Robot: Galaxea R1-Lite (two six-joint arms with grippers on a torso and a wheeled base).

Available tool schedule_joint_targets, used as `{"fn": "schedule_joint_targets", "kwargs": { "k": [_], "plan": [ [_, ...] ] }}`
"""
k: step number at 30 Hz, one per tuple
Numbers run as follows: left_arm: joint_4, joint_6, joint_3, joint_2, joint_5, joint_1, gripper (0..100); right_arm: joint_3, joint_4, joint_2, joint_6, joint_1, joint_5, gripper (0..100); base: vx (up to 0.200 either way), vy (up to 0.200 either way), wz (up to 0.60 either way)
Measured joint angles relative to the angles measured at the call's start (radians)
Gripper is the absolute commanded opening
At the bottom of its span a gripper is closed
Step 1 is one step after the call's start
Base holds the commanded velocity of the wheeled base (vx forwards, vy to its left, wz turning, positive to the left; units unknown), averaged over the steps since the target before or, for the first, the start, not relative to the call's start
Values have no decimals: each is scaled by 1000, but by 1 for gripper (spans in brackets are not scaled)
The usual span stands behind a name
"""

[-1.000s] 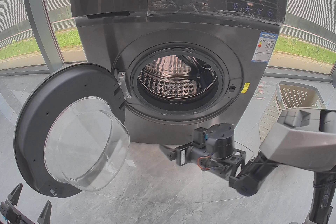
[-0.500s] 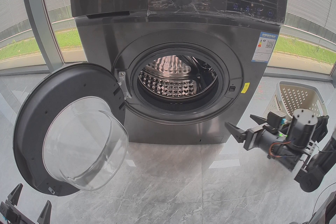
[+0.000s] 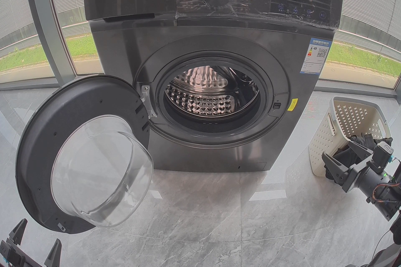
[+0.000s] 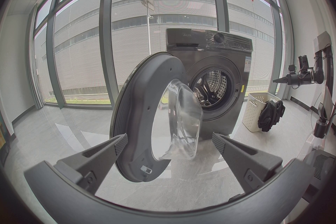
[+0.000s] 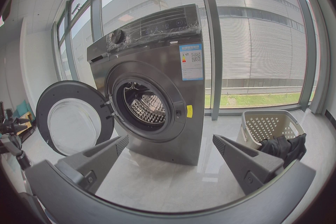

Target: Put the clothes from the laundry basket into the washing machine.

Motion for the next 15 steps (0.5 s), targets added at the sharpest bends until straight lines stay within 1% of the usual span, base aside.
{"fn": "schedule_joint_targets", "kwargs": {
  "k": [9,15],
  "plan": [
    [0,0,0,0,0,-1,100,12,219,-199,-10,6,-7,100,0,0,0],
    [0,0,0,0,0,0,100,13,441,-381,-12,-21,-7,100,0,0,0]
  ]
}}
